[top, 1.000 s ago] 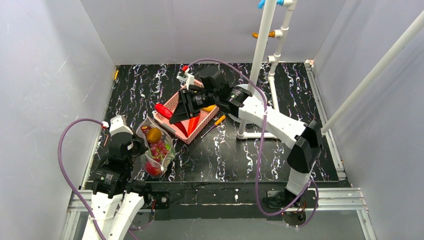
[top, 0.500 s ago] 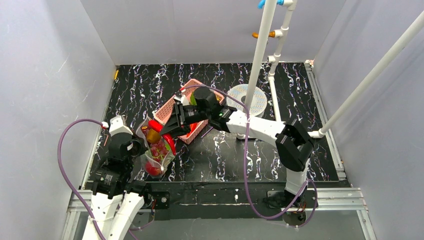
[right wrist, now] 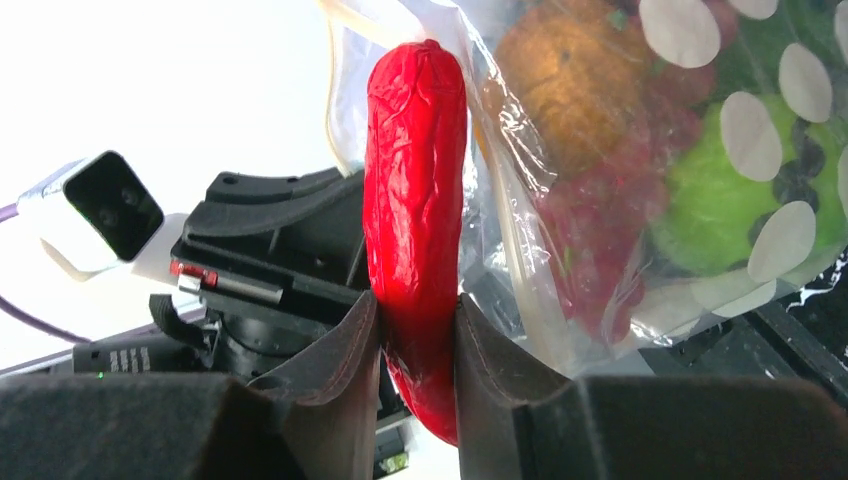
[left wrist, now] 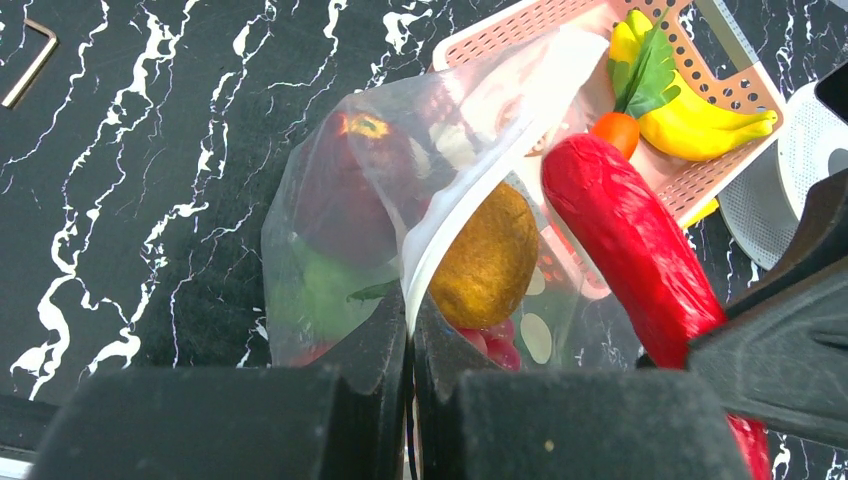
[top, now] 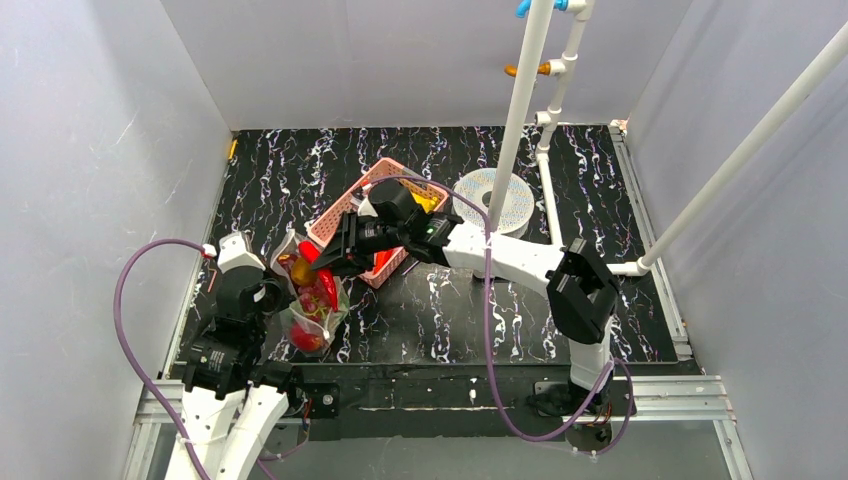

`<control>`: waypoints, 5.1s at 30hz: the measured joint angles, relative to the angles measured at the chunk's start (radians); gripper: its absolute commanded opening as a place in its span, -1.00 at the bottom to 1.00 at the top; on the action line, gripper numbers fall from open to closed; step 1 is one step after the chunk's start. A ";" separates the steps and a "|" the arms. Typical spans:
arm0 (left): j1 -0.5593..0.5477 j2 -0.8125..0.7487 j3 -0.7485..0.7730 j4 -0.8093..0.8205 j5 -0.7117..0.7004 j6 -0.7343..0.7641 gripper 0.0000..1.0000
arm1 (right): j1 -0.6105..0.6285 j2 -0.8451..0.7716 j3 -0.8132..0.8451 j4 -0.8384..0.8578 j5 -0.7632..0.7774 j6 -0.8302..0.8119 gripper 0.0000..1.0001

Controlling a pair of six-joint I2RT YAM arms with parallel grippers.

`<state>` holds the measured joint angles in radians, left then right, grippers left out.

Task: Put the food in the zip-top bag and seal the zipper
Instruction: Place the fake vegetable in the zipper food storage bag, then adjust the zipper food storage bag at the center of the board.

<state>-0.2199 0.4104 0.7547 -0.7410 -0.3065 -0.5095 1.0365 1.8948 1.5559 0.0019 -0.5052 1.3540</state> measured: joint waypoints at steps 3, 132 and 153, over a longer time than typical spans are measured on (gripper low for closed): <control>0.000 -0.005 0.000 0.000 0.000 0.000 -1.00 | 0.011 0.015 0.027 -0.017 0.039 -0.002 -0.91; 0.000 -0.090 0.337 -0.202 0.310 -0.608 -1.00 | 0.217 -0.136 0.340 -0.431 0.347 -1.239 -0.82; 0.000 0.025 0.077 -0.076 0.337 -0.681 -1.00 | 0.045 0.102 0.509 -0.596 0.148 -1.165 0.22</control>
<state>-0.2199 0.4355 0.8315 -0.8172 0.0304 -1.1904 1.0812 1.9964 2.0649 -0.5943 -0.3573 0.1887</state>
